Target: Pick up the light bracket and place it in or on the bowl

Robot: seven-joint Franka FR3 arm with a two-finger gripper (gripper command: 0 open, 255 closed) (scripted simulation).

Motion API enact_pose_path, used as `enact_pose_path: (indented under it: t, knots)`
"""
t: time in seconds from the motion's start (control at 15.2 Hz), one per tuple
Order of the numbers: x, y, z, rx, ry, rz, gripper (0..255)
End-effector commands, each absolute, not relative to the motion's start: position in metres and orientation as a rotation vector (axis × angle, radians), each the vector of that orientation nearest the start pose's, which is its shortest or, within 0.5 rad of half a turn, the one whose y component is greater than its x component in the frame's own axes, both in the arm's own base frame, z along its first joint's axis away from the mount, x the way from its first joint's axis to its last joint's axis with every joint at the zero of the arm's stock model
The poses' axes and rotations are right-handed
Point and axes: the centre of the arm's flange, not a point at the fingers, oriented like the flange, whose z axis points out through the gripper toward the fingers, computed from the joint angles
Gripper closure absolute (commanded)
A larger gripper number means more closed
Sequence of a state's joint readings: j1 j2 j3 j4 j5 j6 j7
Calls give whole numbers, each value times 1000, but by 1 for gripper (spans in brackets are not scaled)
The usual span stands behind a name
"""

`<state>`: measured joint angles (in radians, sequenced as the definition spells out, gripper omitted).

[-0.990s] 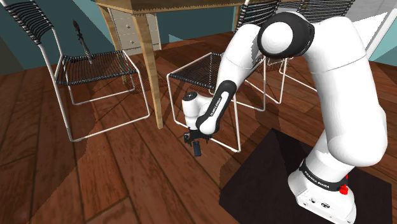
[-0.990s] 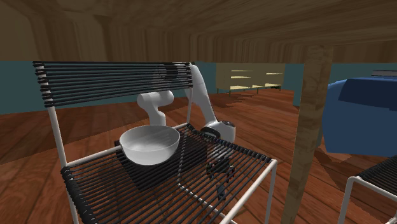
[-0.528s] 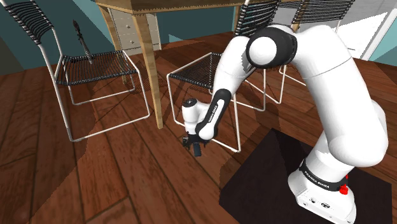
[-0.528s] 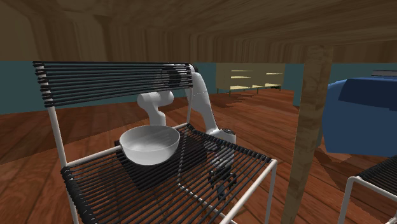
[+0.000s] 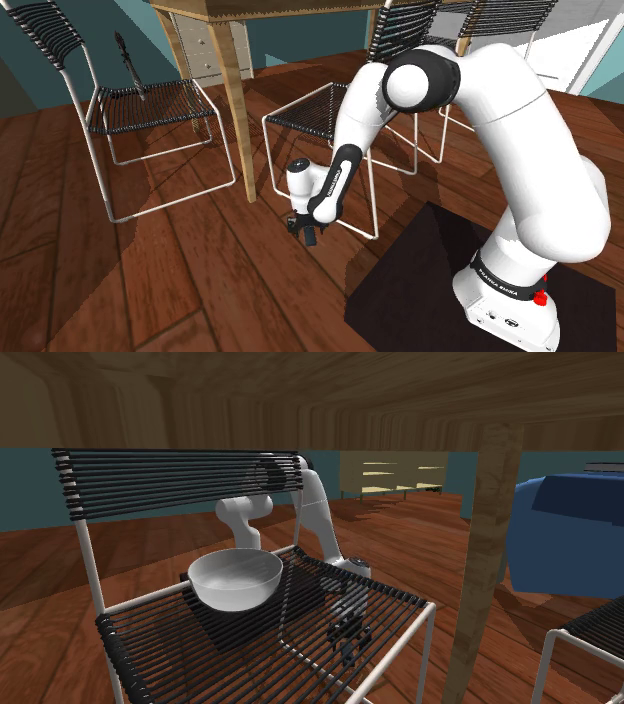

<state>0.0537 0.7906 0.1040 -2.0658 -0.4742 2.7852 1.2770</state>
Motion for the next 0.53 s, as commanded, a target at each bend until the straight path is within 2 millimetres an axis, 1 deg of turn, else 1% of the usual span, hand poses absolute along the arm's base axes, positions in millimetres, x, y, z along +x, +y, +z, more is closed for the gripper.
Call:
enact_pose_path:
  t: [0.0,0.07,0.26,0.46]
  knots:
    - [536,111,41,-3038,1105,-18,0]
    - [536,111,41,-3038,1105,-18,255]
    - [534,111,41,-3038,1105,-19,255]
    - [536,113,44,-3038,1105,-18,255]
